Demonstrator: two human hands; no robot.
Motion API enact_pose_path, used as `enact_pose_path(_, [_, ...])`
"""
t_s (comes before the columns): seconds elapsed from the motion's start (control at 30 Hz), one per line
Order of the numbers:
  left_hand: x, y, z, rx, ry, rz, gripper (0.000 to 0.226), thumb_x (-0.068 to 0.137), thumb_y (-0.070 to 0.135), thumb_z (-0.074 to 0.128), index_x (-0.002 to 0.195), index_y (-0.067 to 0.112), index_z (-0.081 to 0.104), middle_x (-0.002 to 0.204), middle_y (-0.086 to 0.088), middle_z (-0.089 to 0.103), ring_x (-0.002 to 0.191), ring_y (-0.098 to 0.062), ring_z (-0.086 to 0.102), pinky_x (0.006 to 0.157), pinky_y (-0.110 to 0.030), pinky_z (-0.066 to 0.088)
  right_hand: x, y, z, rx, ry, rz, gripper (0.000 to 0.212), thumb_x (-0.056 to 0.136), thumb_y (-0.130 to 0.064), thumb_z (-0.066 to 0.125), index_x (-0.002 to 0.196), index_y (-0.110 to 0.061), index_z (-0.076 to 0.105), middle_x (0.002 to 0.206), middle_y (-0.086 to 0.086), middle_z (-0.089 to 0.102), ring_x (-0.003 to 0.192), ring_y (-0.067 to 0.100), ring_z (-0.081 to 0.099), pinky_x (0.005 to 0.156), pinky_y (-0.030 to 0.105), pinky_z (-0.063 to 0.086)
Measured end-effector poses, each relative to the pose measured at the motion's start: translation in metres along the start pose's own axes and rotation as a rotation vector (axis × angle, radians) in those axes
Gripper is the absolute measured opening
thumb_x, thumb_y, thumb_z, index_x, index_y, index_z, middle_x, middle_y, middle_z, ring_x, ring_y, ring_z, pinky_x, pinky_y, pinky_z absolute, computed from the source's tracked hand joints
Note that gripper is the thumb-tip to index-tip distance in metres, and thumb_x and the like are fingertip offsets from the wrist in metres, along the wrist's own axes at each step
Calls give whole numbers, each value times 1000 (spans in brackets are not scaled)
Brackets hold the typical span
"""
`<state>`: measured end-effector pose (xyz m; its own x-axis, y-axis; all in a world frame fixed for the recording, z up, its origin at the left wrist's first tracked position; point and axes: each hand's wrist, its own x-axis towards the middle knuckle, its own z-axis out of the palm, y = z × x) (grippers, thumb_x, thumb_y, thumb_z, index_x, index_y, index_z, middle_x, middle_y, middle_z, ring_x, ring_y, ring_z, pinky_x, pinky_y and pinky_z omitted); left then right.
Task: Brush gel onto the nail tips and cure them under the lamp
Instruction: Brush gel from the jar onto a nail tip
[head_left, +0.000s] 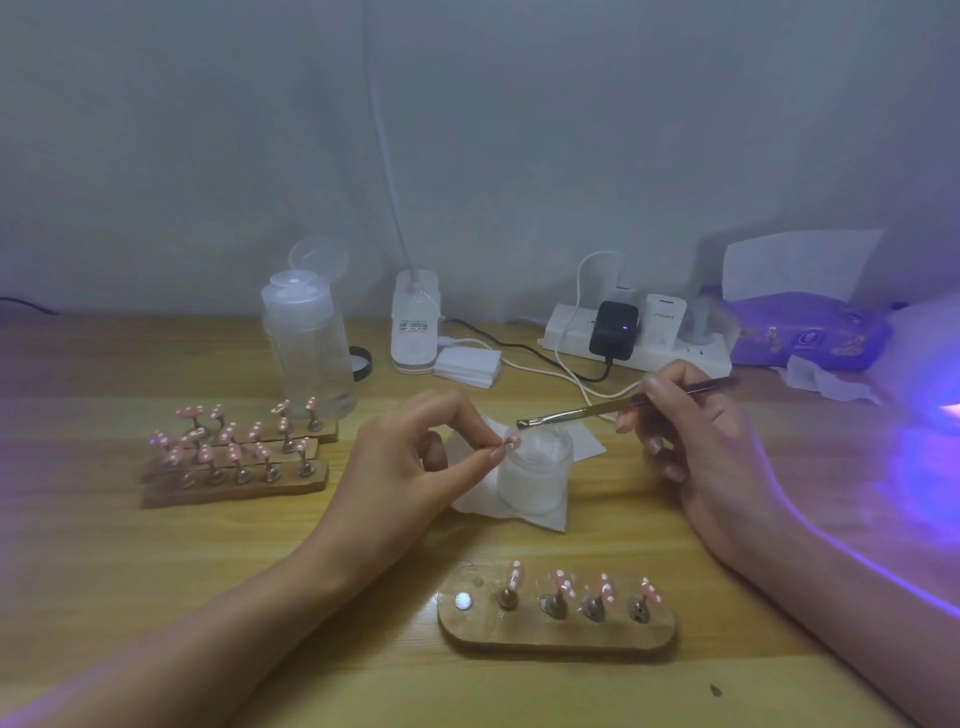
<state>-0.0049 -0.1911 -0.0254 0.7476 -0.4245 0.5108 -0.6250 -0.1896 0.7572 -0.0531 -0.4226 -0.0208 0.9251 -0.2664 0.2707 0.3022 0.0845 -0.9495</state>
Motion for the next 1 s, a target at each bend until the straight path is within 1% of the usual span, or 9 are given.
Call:
enact_pose_path(0.1, [0,0,0,2,-5,-3,15,84,16,77,75,20,66,56,32,52,44,-3,34,48,-6,29,-1,0,1,-30,-38,-14,23,91,-35,64,69,-31,58,69,5,69,51,4,48,40,14,32])
enact_pose_path(0.23, [0,1,0,-16,-11,-13,14,84,18,77,75,17,66,55,31,52,43,-3,33,48,-5,28,0,1,1,11,6,7,18,85,-33,63,68,-28,57,67,5,68,48,4,44,38,13,31])
enact_pose_path(0.37, [0,1,0,-6,-9,-14,15,85,14,77,75,17,66,55,32,52,43,-3,33,48,-5,28,0,0,1,-9,-44,-17,22,91,-34,63,70,-31,59,69,5,69,50,5,47,40,14,32])
enact_pose_path(0.5, [0,1,-1,-18,-15,-24,14,85,16,77,76,15,67,55,30,53,44,-3,33,48,-6,28,0,1,-1,-1,16,8,20,90,-29,64,71,-25,56,67,4,68,47,3,43,38,13,30])
enact_pose_path(0.57, [0,1,0,-22,-23,-27,14,85,16,77,76,17,66,55,30,54,43,-3,35,47,-7,28,0,0,-1,15,4,-5,23,93,-29,62,69,-29,58,68,3,68,49,3,45,39,13,31])
enact_pose_path(0.67, [-1,1,0,-24,-28,-38,16,85,13,77,75,19,66,56,29,55,43,-2,36,47,-6,28,-1,0,1,-21,-37,-17,23,91,-31,61,69,-31,58,68,5,68,50,5,46,40,14,31])
enact_pose_path(0.77, [-1,0,1,-42,-31,-66,18,85,11,76,73,19,66,54,28,55,42,-1,38,46,-6,28,-1,1,0,-7,7,0,25,92,-27,62,67,-30,57,66,4,67,47,4,42,39,13,30])
enact_pose_path(0.9, [-1,-2,1,-72,-38,-101,18,84,13,77,72,23,67,63,20,62,45,-2,40,47,-10,32,-1,0,1,3,-24,-34,23,91,-32,59,68,-31,58,68,4,68,50,5,45,41,14,32])
enact_pose_path(1.0, [0,-4,0,-80,-38,-122,19,85,15,77,73,24,67,67,18,65,45,-2,42,46,-10,33,-1,1,1,-32,-6,-28,25,93,-28,61,68,-30,56,67,5,67,48,5,43,39,14,29])
